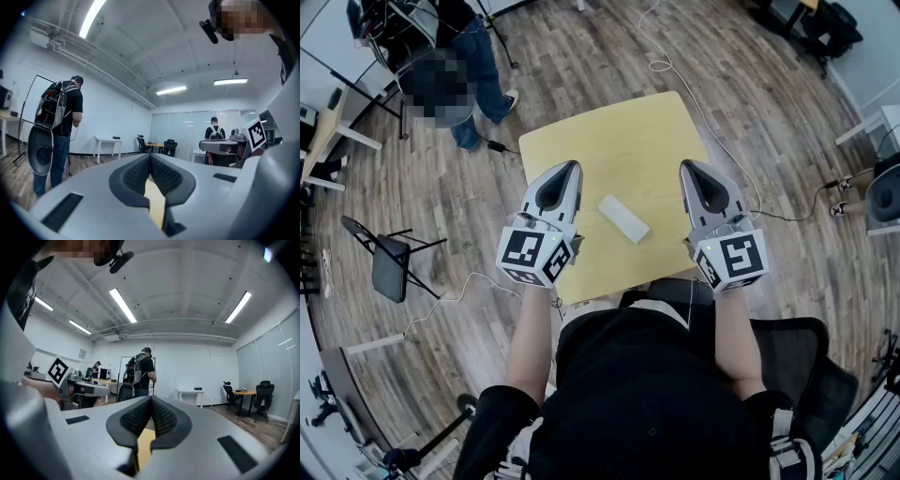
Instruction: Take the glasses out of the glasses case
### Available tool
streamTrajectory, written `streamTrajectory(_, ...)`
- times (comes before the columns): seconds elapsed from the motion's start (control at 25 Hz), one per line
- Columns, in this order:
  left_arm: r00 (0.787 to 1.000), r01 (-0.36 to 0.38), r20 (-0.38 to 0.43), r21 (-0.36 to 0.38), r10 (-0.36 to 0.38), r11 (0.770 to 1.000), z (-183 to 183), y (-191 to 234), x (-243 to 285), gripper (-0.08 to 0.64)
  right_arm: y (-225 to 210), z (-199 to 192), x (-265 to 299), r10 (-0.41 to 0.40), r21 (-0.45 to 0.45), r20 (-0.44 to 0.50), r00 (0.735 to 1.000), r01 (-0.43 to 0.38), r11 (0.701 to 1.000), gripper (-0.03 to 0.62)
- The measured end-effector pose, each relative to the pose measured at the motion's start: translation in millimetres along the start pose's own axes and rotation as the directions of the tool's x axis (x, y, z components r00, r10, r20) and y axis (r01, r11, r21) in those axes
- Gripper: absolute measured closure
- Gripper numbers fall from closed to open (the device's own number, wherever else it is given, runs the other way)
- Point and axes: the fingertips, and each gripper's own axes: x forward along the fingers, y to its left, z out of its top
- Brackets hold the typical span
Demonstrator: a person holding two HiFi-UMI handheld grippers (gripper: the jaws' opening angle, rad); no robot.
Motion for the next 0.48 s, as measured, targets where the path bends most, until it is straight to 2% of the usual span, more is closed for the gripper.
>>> streamTrajectory(0.48,0.999,-0.002,-0.039,-0.003,0.001,1.0,-13.5,-4.3,-2.7,0.535,3.2,-9.1,-3.6,0.004,-0.005,-0.023,1.0,-0.005,1.0,0.578)
